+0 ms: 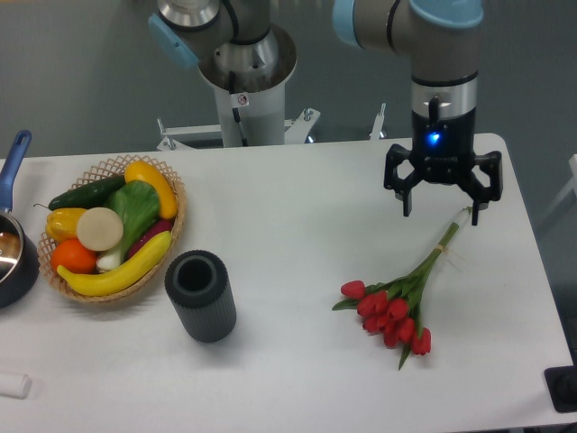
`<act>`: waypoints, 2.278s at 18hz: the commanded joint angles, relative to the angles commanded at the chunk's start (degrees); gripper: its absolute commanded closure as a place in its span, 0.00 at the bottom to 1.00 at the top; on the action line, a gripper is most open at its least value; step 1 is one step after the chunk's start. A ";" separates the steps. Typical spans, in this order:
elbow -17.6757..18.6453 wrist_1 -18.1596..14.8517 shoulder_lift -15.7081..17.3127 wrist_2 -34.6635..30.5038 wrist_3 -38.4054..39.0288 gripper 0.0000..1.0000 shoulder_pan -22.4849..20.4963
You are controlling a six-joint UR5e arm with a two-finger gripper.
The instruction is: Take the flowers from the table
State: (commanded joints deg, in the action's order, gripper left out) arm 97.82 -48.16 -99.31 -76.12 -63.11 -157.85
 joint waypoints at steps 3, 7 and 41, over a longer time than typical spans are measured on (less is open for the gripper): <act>0.09 -0.44 -0.26 -0.09 -0.35 0.00 -0.61; 0.61 -0.53 -3.24 -0.52 -1.84 0.00 -0.70; 0.53 0.00 -19.77 -7.03 -16.43 0.00 -1.67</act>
State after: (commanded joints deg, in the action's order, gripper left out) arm 98.35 -48.16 -119.09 -83.14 -79.54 -159.52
